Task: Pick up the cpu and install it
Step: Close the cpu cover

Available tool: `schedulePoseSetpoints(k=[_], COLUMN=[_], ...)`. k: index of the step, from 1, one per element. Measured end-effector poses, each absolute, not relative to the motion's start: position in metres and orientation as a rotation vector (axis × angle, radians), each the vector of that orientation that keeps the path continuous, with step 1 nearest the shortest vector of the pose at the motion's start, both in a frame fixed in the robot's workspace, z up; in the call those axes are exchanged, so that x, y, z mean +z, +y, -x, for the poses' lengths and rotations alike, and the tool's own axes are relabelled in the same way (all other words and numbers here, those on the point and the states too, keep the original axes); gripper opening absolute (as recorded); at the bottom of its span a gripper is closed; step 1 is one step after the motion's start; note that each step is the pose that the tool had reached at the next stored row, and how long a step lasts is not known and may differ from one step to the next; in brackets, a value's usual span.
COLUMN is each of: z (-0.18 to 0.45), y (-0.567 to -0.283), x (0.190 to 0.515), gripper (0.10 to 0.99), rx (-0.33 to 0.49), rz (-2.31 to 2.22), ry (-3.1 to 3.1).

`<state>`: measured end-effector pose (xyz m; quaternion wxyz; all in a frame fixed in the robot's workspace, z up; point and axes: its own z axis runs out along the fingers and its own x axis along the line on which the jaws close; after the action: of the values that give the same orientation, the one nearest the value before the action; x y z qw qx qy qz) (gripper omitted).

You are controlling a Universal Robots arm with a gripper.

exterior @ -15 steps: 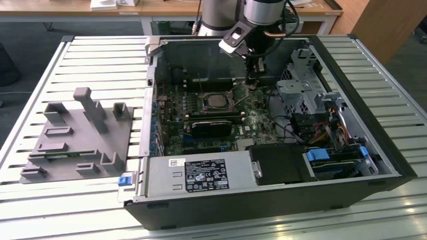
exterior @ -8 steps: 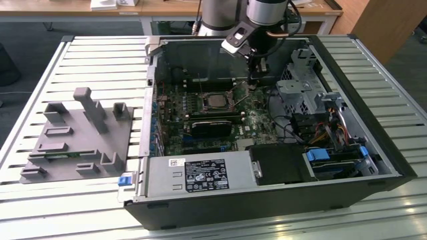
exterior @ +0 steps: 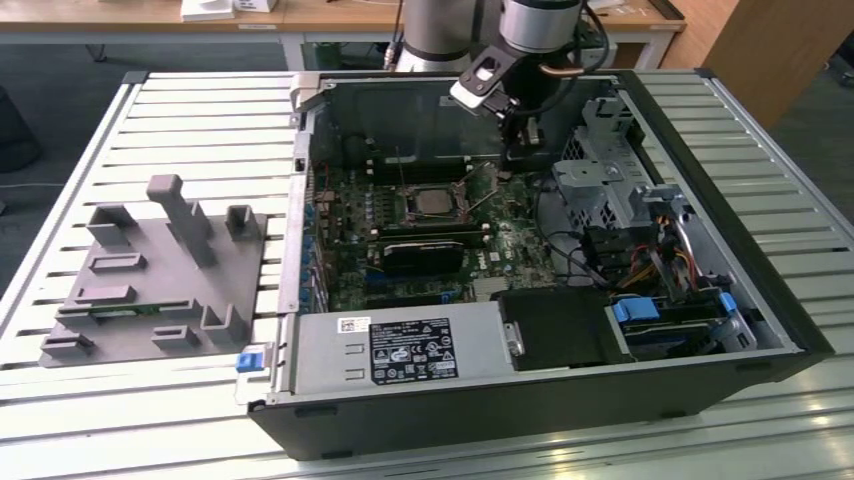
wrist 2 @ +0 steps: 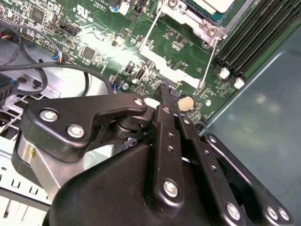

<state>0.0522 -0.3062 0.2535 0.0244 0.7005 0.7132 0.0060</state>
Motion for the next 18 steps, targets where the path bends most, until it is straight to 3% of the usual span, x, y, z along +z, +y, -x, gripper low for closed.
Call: schedulePoseSetpoints(k=[18], z=[-0.032], y=[-0.304], x=[0.243], gripper=[0.106], rx=[0.012], rz=[-2.167], ry=[2.207])
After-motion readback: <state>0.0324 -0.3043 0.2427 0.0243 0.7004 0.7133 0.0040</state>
